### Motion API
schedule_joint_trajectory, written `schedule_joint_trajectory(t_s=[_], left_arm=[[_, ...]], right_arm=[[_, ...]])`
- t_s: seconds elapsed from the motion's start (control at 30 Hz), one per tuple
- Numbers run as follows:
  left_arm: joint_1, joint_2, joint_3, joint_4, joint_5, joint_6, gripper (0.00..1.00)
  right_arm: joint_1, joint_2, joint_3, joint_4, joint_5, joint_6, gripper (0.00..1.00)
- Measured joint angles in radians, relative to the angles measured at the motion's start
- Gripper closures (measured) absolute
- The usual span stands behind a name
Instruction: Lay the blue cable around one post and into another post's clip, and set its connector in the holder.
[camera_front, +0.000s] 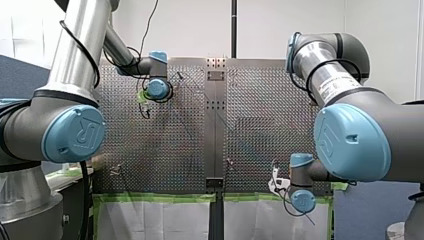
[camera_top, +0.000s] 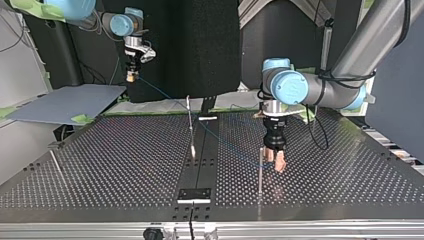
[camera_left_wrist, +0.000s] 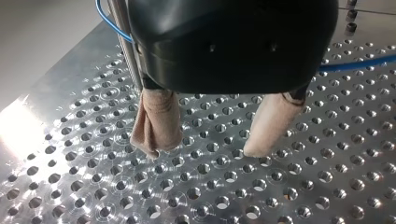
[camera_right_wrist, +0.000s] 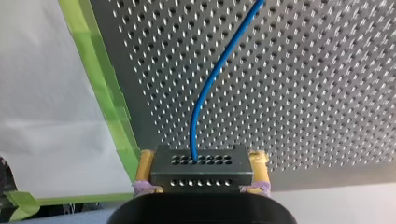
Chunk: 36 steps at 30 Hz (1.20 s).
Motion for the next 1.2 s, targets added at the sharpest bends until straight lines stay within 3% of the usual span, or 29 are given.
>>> schedule_joint_trajectory(t_s=[0.13, 0.3, 0.47, 0.63, 0.83, 1.0, 1.2], left_arm=[[0.0, 0.0, 0.0, 0.0, 0.0, 0.0, 0.0], [0.0, 0.0, 0.0, 0.001, 0.0, 0.0, 0.0], [0.0, 0.0, 0.0, 0.001, 0.0, 0.0, 0.0], [0.0, 0.0, 0.0, 0.002, 0.0, 0.001, 0.0], [0.0, 0.0, 0.0, 0.001, 0.0, 0.0, 0.0], [0.0, 0.0, 0.0, 0.0, 0.0, -0.002, 0.0], [0.0, 0.0, 0.0, 0.0, 0.0, -0.002, 0.0]], right_arm=[[-0.024, 0.042, -0.04, 0.012, -0.004, 0.0, 1.0], [-0.03, 0.094, -0.069, 0.007, -0.004, -0.012, 1.0], [-0.032, 0.145, -0.08, -0.001, -0.01, -0.038, 1.0], [-0.026, 0.196, -0.092, -0.002, -0.049, -0.054, 1.0], [-0.023, 0.258, -0.109, 0.008, -0.101, -0.062, 1.0], [-0.026, 0.265, -0.118, 0.016, -0.138, -0.062, 1.0], [-0.023, 0.215, -0.118, 0.055, -0.161, -0.063, 1.0]])
